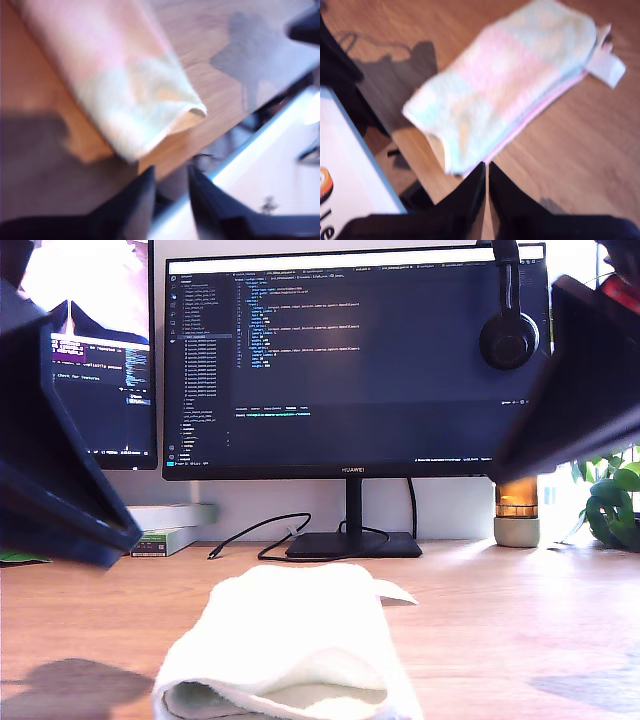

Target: Fold the tea towel to a neat square and place it to the right

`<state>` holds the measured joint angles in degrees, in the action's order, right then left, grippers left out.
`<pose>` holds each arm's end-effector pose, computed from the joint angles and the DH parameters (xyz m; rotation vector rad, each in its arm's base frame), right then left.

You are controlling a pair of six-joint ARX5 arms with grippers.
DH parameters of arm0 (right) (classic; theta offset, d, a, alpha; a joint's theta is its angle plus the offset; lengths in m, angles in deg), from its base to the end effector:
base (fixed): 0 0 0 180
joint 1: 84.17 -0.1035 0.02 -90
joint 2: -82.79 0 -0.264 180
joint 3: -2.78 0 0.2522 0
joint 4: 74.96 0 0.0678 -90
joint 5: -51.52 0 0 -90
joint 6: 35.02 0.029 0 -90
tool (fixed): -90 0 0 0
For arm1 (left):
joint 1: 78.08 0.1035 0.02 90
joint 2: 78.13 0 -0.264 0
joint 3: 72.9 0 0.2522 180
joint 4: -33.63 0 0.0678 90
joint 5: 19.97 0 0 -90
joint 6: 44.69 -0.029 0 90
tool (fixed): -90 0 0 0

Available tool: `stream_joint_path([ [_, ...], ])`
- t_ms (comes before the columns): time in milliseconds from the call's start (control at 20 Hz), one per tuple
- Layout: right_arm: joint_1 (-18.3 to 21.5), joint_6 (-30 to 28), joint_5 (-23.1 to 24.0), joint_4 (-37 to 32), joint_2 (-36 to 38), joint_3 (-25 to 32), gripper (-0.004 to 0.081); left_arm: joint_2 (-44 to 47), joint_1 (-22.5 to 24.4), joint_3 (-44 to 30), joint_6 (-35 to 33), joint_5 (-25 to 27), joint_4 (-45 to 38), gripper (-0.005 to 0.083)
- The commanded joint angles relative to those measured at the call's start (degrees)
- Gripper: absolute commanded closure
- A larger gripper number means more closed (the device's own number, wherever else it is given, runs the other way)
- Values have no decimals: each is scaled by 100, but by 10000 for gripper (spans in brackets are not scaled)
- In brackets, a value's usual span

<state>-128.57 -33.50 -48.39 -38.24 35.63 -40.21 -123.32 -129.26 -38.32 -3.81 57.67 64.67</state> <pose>0.1143 0.1189 0.2157 -0.1959 0.7185 0.8962 0.0915 -0.1236 0.1805 -0.3597 1.0481 -0.7418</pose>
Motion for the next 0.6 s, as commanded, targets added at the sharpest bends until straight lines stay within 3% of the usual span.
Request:
stream_joint_path([
  [0, -48, 22, -7, -140, -20, 109, 780, -186, 212, -50, 474, -195, 70, 333],
  [300, -48, 17, -4, -328, -20, 109, 780, -946, 754, -50, 896, -678, -323, 324],
  [550, -48, 17, -4, -326, -20, 109, 780, -1777, 793, -50, 1040, -833, -831, 324],
])
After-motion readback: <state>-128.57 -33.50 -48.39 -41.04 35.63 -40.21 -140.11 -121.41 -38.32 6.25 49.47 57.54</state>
